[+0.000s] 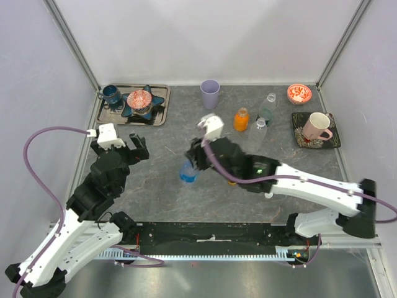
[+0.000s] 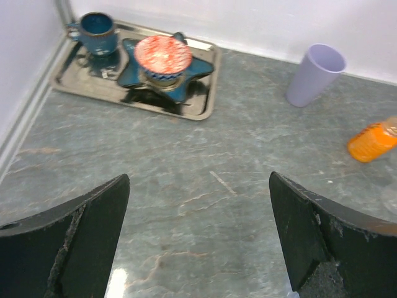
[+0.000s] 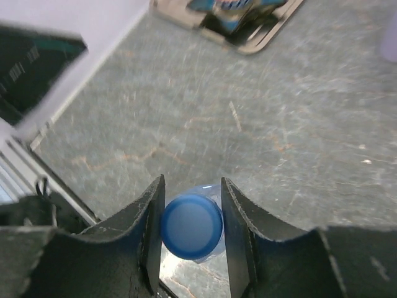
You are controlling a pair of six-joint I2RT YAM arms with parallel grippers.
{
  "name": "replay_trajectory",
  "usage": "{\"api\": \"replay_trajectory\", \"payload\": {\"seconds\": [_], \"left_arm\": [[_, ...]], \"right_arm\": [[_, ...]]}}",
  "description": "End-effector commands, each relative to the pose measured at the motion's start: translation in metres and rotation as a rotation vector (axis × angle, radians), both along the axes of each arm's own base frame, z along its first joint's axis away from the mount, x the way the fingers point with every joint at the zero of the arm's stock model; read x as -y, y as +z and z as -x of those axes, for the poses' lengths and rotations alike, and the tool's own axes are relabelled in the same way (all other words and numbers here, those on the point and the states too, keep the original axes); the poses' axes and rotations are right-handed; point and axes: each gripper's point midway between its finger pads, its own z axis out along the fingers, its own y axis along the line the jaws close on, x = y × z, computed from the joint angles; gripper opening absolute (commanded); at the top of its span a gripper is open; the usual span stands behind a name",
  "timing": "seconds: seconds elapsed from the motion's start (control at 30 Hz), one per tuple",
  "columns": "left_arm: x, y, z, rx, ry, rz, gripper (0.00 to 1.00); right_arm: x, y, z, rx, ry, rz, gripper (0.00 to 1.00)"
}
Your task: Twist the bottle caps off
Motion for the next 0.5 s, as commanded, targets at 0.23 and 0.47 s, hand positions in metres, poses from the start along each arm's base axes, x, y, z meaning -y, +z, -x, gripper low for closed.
{"api": "replay_trajectory", "payload": {"seconds": [0.23, 0.47], "left_arm": [[0.188, 0.136, 0.014, 0.284, -1.056, 0.39, 1.0], [0.233, 0.116, 0.067, 0.178, -1.689, 0.42, 1.0]], "right_arm": [[0.114, 0.084, -0.027, -0.135, -0.171, -0.283, 0.0], [0.116, 0.129, 0.001, -0.145, -0.018, -0.406, 0.0]]}}
